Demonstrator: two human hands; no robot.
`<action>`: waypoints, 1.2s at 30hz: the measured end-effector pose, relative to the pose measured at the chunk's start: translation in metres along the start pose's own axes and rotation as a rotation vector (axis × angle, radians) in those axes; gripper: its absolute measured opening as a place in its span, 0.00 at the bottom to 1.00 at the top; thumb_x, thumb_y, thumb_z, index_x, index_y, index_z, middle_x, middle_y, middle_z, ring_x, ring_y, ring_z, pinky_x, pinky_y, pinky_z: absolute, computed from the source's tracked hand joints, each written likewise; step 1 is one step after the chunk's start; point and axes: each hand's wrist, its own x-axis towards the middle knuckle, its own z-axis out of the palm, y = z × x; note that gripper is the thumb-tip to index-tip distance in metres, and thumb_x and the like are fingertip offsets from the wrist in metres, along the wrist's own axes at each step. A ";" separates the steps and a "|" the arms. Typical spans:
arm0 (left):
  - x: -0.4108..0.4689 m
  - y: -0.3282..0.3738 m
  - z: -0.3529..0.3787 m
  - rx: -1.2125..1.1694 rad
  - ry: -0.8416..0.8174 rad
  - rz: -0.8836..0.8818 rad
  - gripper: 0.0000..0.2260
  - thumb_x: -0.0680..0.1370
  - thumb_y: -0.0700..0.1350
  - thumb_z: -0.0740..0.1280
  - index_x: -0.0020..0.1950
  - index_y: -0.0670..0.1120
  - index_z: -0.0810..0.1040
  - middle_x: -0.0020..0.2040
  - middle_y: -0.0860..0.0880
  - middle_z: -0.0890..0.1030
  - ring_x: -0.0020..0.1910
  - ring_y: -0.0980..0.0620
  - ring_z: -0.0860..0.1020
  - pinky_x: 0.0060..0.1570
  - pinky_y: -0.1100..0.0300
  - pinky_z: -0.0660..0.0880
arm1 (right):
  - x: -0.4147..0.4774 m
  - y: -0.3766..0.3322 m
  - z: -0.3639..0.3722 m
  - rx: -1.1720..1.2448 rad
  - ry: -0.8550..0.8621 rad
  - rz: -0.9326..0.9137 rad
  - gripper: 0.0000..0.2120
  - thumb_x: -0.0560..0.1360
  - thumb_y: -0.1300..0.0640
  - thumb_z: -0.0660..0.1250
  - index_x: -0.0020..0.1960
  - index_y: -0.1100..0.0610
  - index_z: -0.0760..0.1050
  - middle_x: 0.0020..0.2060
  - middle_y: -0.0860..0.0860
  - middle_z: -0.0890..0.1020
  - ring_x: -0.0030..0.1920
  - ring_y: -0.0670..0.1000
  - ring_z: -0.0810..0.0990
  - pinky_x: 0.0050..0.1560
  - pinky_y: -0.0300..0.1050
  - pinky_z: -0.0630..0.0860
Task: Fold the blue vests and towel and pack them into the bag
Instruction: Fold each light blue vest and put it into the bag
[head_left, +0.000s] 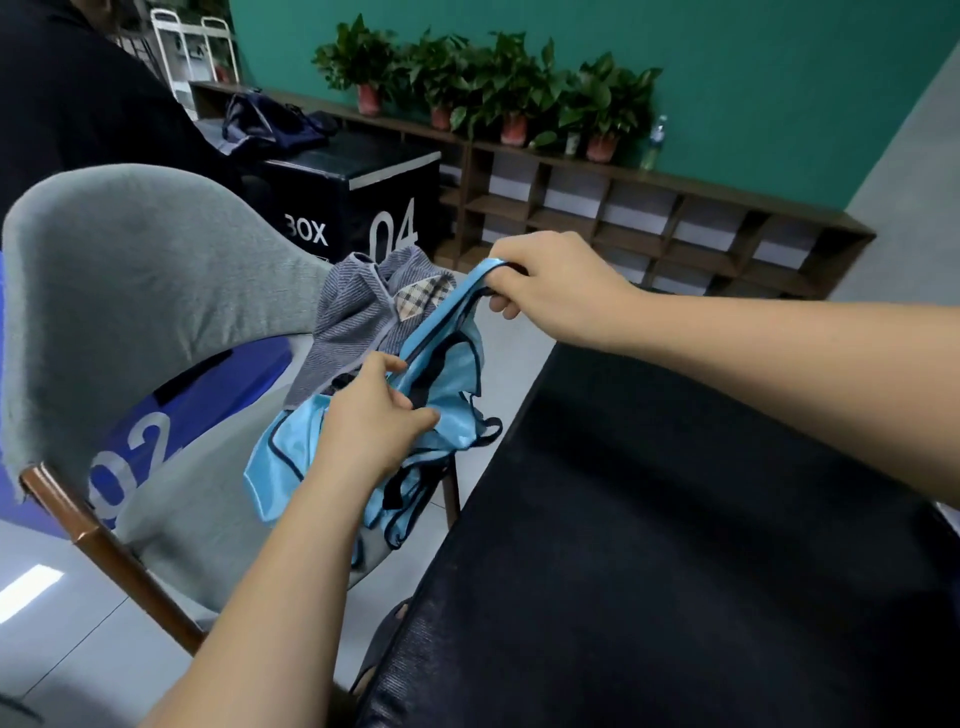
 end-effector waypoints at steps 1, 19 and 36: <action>0.001 0.000 0.004 0.051 -0.006 0.017 0.24 0.73 0.47 0.80 0.64 0.54 0.72 0.44 0.52 0.82 0.42 0.56 0.79 0.36 0.60 0.68 | -0.004 -0.001 -0.012 -0.005 0.013 -0.004 0.12 0.85 0.55 0.62 0.48 0.56 0.81 0.42 0.46 0.87 0.41 0.39 0.85 0.45 0.38 0.81; -0.003 0.011 0.048 0.332 -0.035 0.171 0.08 0.73 0.43 0.72 0.43 0.54 0.75 0.43 0.48 0.79 0.45 0.44 0.76 0.43 0.54 0.68 | -0.085 0.043 -0.165 -0.182 0.202 0.160 0.11 0.84 0.55 0.62 0.49 0.50 0.83 0.40 0.45 0.88 0.37 0.38 0.85 0.38 0.32 0.78; -0.038 0.060 0.058 -0.215 -0.121 0.162 0.06 0.74 0.42 0.68 0.46 0.50 0.83 0.37 0.49 0.83 0.37 0.51 0.77 0.42 0.52 0.74 | -0.188 0.156 -0.193 -0.377 0.114 0.535 0.06 0.79 0.49 0.69 0.44 0.47 0.82 0.40 0.47 0.86 0.45 0.54 0.83 0.47 0.50 0.78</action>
